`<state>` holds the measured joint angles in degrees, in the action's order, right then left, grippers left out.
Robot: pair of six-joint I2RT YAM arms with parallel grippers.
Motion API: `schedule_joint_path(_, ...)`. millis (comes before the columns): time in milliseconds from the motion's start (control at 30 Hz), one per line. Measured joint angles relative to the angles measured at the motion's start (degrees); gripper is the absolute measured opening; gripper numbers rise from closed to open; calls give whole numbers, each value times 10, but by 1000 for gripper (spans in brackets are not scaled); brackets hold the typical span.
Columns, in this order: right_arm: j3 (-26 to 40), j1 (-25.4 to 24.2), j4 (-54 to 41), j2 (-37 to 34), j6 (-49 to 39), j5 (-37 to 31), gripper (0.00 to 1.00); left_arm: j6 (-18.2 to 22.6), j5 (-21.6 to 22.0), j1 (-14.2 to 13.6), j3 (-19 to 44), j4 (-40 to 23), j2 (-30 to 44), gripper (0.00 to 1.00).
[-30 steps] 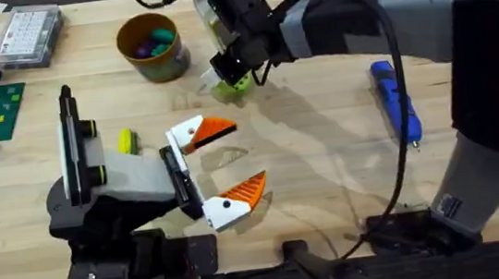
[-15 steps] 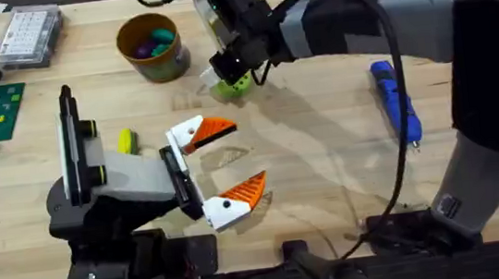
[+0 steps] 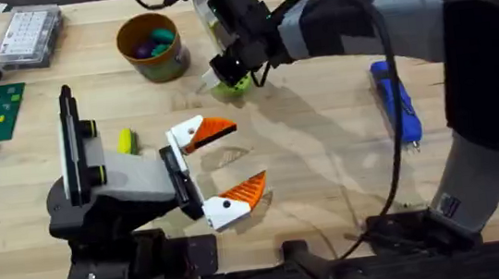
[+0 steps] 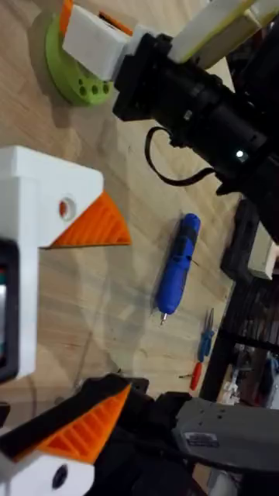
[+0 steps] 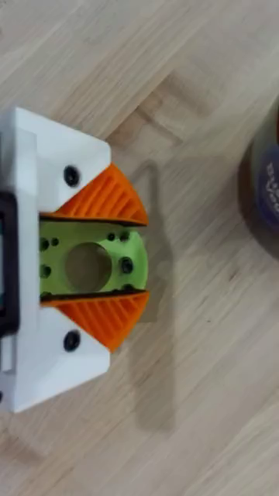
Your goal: Pick up the gripper from the table and insert it into the empty holder that is missing its gripper. Then pick up a screw, insert it into the mounting hole, and use the screwdriver to tighten it. Finally, clean up the table by picking up the vegetable and placing it into the bucket.
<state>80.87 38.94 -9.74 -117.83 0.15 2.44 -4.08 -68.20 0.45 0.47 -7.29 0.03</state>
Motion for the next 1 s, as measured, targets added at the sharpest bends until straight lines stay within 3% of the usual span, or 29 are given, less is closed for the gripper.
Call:
schedule_joint_path(100,3,0,3,-3,0,0,380,0,0,0,0,0,0,989)
schedule_joint_path(200,3,0,2,-3,1,0,48,0,0,0,0,0,0,989)
schedule_joint_path(267,4,0,3,-4,1,0,8,0,0,0,0,0,0,989)
schedule_joint_path(767,4,0,1,-4,1,0,4,0,0,0,0,0,0,989)
schedule_joint_path(1000,4,1,0,-4,1,3,244,0,0,0,0,0,0,989)
